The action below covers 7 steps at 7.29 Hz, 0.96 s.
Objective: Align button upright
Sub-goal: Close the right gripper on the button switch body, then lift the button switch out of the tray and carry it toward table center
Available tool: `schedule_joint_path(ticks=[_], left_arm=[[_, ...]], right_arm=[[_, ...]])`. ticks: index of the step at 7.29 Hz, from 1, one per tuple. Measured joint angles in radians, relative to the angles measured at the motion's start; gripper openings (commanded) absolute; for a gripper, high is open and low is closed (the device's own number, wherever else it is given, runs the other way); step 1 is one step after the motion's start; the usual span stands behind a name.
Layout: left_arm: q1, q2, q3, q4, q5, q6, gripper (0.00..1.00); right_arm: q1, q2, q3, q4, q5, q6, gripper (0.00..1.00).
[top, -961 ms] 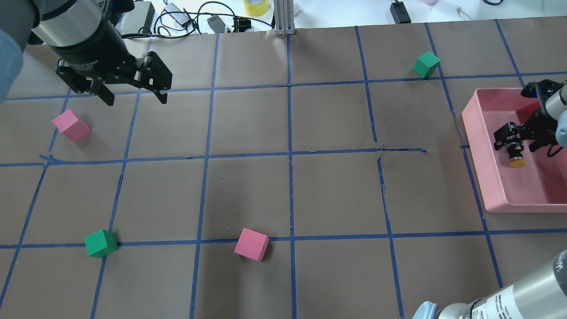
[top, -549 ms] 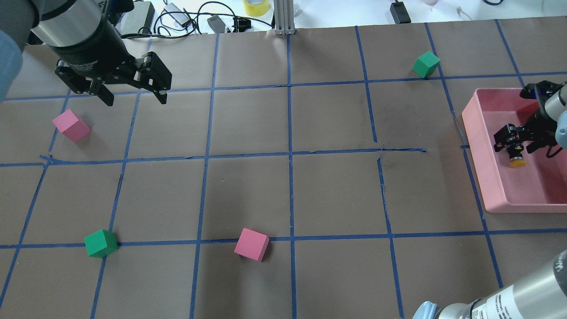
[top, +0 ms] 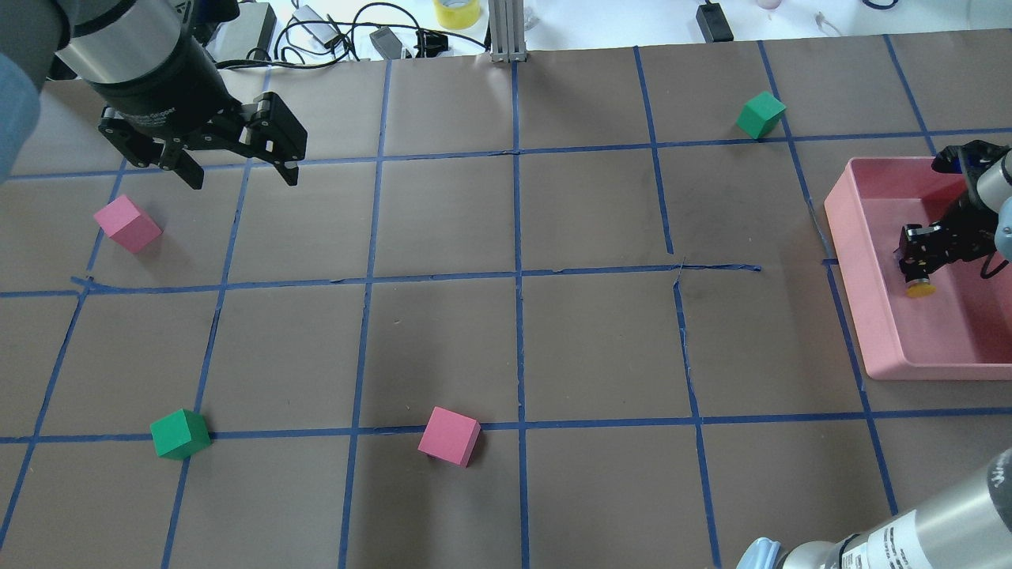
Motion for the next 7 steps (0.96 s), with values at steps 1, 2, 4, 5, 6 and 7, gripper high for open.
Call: schedule_joint_path(ticks=[1,2,4,5,6,7], left_arm=[[0.000,0.000,0.000,0.000,-0.001,0.000,1.00],[0.000,0.000,0.000,0.000,-0.001,0.000,1.00],[0.000,0.000,0.000,0.000,-0.001,0.000,1.00],[0.000,0.000,0.000,0.000,-0.001,0.000,1.00],[0.000,0.000,0.000,0.000,-0.001,0.000,1.00],[0.000,0.000,0.000,0.000,-0.001,0.000,1.00]], right_arm=[[0.001,-0.010,-0.006,0.005,-0.006,0.002,0.00],[0.005,-0.026,-0.017,0.021,-0.010,0.003,0.00],[0.025,-0.063,-0.068,0.112,-0.036,0.006,0.00],[0.048,-0.079,-0.111,0.148,-0.047,0.007,0.00],[0.073,-0.087,-0.166,0.198,-0.052,0.006,0.00],[0.096,-0.094,-0.221,0.266,-0.054,0.008,0.00]])
